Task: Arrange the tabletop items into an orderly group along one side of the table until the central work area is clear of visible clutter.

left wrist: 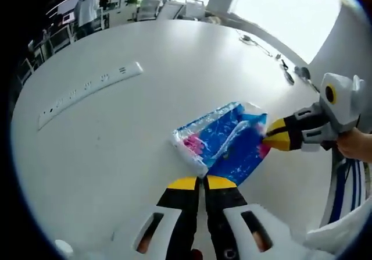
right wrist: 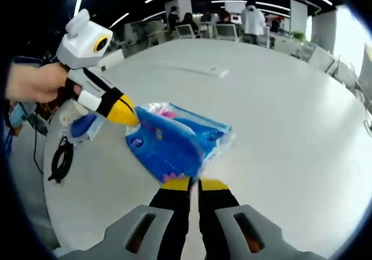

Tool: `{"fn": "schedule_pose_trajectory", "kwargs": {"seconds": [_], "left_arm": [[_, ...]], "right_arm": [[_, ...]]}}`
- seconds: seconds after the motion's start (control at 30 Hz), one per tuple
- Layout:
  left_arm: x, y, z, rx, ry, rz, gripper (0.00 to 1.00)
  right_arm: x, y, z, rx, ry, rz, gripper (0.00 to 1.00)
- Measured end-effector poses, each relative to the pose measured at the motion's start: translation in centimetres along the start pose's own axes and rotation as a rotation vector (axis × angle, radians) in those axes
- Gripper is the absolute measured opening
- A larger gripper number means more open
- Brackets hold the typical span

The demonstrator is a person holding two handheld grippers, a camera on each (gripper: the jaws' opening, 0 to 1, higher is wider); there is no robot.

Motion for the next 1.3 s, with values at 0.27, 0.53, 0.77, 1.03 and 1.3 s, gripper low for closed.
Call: {"fn": "schedule_pose_trajectory", "kwargs": {"seconds": [0.27, 0.53, 0.77, 1.03, 1.3], "left_arm": [[0.0, 0.0, 0.0, 0.011, -0.003, -0.003, 0.00], [0.0, 0.1, 0.0, 0.029, 0.002, -0.009, 0.03], [1.0, -0.1, 0.3, 0.068, 0.025, -0.033, 0.17], [3.0, 0.3, 0.6, 0.058, 0.054, -0.075, 0.20], [4.9, -0.2, 0.6, 0.045, 0.073, -0.081, 0.25]], "right_arm": [[-0.2, -0.1, -0.1, -0.020, -0.001, -0.003, 0.01], [-0.2, 0.0, -0.2, -0.014, -0.010, -0.006, 0.06], [0.4, 0.5, 0.4, 0.013, -0.007, -0.028, 0.18], [1.8, 1.6, 0.2, 0.009, -0.045, -0.078, 0.35], [3.0, 2.2, 1.2, 0.028, -0.053, -0.098, 0.40]]}}
Point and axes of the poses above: the point that each gripper's makers call its tool centre point, and the gripper's own axes: x roughly backward along the fingers, z roughly to its left, y roughly out of its top, the point moved 2 cm from there along x, roughly backward along the fingers, and after that the axes turned 13 degrees about -x, right-handed, at the moved point
